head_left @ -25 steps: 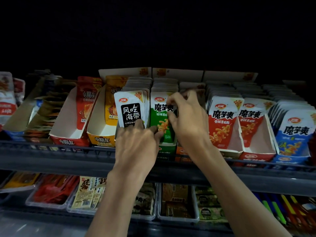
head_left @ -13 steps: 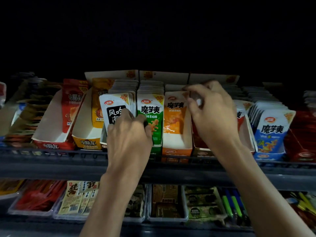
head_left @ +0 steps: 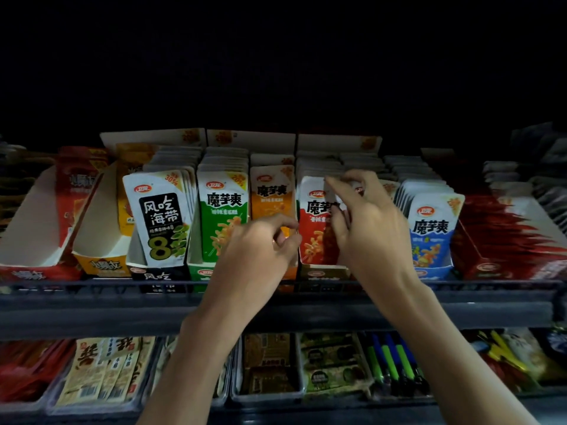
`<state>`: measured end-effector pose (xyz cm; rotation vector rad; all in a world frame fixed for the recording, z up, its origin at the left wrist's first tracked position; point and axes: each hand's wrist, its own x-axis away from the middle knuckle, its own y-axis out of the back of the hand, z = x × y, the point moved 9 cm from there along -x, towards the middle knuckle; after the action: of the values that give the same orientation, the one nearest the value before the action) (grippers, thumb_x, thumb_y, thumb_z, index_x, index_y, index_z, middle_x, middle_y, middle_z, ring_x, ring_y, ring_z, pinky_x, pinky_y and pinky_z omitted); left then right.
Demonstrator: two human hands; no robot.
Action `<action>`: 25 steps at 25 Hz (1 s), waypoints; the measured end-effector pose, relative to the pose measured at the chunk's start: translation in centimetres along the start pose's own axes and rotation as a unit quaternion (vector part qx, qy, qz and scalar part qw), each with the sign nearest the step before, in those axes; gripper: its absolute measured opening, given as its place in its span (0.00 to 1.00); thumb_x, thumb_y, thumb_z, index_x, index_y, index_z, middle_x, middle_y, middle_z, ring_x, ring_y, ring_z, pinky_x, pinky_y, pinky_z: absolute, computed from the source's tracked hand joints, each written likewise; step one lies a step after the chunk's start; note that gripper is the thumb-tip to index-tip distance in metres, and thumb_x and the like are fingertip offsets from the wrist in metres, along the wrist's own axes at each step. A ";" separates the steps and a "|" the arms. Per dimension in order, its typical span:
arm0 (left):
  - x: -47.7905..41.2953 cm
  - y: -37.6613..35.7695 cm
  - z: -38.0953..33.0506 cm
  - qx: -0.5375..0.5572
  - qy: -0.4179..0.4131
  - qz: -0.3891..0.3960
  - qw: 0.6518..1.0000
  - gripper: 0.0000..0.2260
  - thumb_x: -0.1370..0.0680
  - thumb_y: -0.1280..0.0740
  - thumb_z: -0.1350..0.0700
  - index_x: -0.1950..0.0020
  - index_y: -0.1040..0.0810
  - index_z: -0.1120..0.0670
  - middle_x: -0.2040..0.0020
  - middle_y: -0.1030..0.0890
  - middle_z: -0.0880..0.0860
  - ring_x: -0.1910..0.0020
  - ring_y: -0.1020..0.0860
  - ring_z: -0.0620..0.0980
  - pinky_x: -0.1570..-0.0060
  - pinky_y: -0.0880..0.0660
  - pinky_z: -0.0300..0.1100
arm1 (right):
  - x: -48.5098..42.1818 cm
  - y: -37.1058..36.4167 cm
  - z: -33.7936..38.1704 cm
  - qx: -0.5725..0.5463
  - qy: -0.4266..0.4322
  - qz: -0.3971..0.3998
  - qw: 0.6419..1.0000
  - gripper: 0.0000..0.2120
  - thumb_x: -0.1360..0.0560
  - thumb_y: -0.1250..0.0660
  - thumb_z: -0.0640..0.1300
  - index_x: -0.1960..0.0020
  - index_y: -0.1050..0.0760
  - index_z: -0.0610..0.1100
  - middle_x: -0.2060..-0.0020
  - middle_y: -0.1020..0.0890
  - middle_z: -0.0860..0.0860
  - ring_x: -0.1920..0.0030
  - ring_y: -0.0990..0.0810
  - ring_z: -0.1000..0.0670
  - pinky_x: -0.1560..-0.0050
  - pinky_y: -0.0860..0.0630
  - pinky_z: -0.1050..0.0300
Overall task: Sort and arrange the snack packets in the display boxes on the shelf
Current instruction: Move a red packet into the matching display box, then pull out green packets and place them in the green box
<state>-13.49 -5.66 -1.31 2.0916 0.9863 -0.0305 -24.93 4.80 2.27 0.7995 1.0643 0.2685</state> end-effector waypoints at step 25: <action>0.7 -0.3 -2.6 0.228 -0.006 0.039 0.973 0.07 0.23 0.34 0.47 0.54 0.19 0.48 0.61 0.18 0.41 0.61 0.21 0.38 0.64 0.26 0.30 | -1.0 5.7 -2.6 -0.454 -0.167 -0.082 0.871 0.08 0.21 0.32 0.45 0.48 0.22 0.40 0.59 0.15 0.50 0.58 0.15 0.54 0.61 0.20 0.61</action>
<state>-13.95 -3.33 -0.05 2.5424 0.9539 -0.2510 -26.65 9.38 6.26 -0.1028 0.5567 0.4206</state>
